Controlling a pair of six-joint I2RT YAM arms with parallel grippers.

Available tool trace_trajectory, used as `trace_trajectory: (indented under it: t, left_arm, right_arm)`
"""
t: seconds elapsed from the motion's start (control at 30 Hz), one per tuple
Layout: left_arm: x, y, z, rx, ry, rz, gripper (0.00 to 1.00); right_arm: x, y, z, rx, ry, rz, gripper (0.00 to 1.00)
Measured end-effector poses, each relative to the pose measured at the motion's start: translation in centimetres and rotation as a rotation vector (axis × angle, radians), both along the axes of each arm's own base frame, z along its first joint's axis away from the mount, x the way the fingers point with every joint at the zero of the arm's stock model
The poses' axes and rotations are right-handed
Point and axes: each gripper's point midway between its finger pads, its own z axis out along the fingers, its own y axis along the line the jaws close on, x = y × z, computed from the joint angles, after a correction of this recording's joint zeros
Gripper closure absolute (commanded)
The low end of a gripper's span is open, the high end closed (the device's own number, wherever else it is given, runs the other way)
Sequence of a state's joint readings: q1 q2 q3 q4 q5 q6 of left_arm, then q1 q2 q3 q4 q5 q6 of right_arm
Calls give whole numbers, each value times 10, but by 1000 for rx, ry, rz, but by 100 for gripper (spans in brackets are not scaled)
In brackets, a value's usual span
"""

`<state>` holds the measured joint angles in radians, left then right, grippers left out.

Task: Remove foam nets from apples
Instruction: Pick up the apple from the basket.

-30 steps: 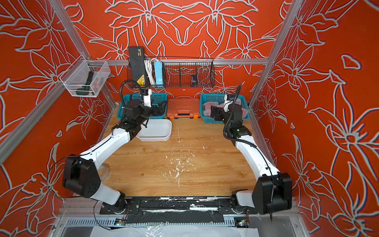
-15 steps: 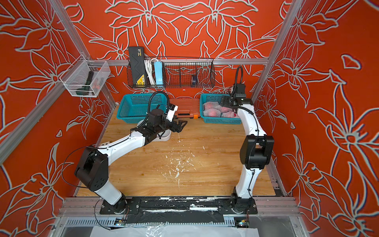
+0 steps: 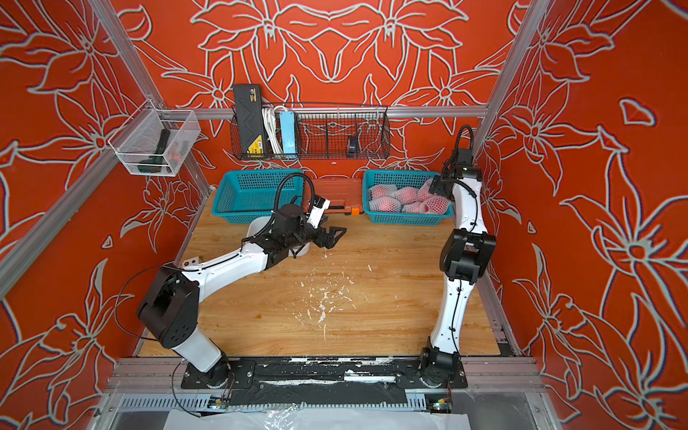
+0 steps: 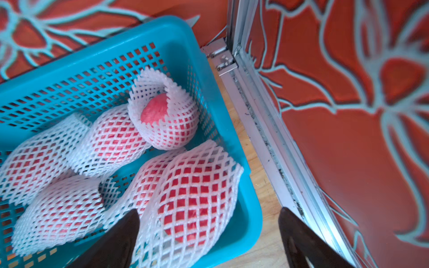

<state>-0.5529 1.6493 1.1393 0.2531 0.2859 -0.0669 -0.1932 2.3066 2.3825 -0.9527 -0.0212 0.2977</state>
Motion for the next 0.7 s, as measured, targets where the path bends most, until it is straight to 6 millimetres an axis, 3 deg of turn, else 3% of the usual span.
trace_trajectory:
  t: [0.23, 0.7]
  left_arm:
    - [-2, 1, -8, 7, 9, -1, 7]
    - [0, 0, -19, 23, 19, -3, 6]
  right_arm:
    - [-1, 12, -25, 61, 59, 18, 1]
    - [14, 27, -45, 73, 82, 38, 1]
